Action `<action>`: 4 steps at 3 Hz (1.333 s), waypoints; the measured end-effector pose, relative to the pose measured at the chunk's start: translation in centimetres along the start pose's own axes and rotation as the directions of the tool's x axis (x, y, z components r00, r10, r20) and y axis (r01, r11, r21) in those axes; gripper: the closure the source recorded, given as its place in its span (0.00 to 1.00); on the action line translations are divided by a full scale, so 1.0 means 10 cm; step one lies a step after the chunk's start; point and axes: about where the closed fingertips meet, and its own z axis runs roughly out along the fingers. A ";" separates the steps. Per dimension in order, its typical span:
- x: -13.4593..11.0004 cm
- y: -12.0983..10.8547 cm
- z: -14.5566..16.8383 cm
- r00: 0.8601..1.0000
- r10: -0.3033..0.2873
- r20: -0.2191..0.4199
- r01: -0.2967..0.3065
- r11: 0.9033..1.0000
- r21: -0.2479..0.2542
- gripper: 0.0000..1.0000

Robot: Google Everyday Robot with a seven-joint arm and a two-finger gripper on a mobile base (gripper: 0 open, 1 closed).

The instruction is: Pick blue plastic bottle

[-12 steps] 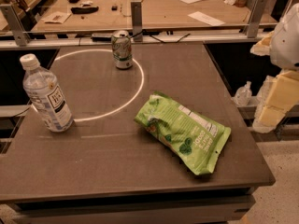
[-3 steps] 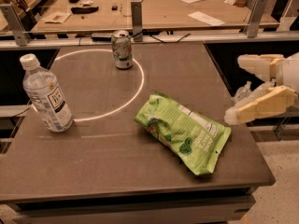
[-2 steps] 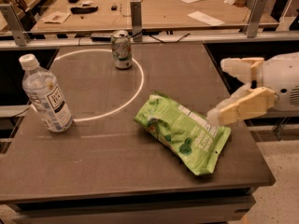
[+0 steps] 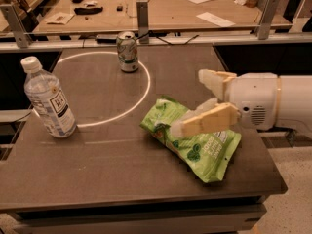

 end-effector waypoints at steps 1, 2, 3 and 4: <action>-0.05 0.07 0.34 0.997 -0.052 0.049 0.053 0.998 -0.025 0.00; -0.02 0.14 0.65 0.995 -0.087 0.053 0.089 0.995 -0.043 0.00; -0.04 0.32 1.26 0.994 -0.101 0.042 0.102 0.994 -0.026 0.00; -0.05 0.31 1.28 0.994 -0.104 0.042 0.105 0.994 -0.019 0.00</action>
Offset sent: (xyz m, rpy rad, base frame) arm 0.0240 0.0962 -0.0333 0.0119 -0.1152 0.0873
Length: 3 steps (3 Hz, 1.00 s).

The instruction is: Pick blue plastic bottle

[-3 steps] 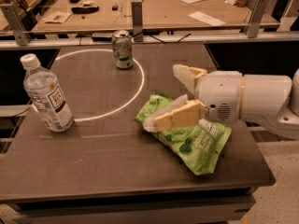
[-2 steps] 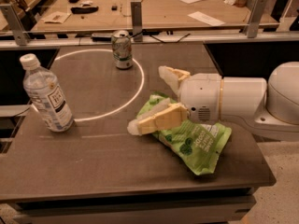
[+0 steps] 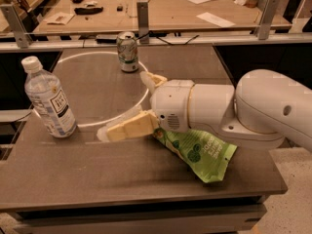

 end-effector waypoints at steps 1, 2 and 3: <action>-0.05 0.05 0.05 1.000 -0.015 -0.020 0.014 1.000 -0.019 0.00; -0.09 0.15 0.34 1.000 -0.012 0.000 0.012 1.000 -0.029 0.00; -0.09 0.12 0.66 1.000 -0.005 0.020 0.005 1.000 0.002 0.00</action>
Offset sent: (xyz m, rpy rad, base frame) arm 0.0230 0.0764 -0.0013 0.0424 -0.0251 -0.0328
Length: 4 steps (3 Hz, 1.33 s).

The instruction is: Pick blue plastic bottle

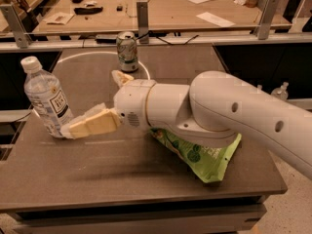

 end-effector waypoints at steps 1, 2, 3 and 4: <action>-0.05 -0.07 0.26 1.000 -0.013 0.027 0.013 1.000 0.017 0.00; -0.09 -0.07 0.56 0.998 -0.021 0.060 0.021 1.000 0.002 0.00; -0.13 0.00 0.84 0.996 -0.021 0.092 0.024 0.999 -0.037 0.00; -0.20 0.12 1.13 0.992 -0.016 0.128 0.028 0.995 -0.092 0.00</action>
Offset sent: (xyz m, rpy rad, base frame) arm 0.0443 0.0780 -0.0073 0.0843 -0.0543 0.0203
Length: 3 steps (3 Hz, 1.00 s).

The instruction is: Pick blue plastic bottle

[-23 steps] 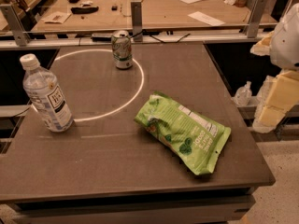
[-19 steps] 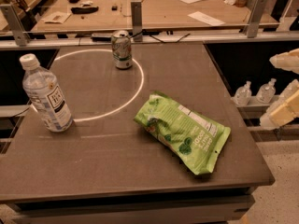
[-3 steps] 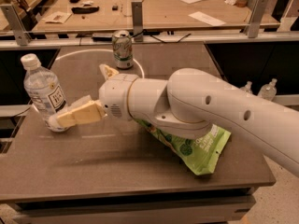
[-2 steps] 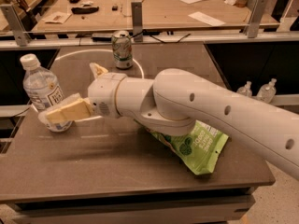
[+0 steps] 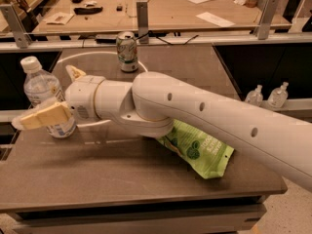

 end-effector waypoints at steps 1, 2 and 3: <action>-0.02 0.08 0.16 1.000 0.001 0.021 -0.001 0.999 -0.038 0.16; -0.04 0.12 0.22 1.000 0.000 0.024 0.002 0.998 -0.063 0.41; -0.13 0.07 0.15 1.000 0.015 0.025 -0.012 0.996 -0.088 0.63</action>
Offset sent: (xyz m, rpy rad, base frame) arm -0.0047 0.0279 0.0006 0.0232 0.0001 0.0860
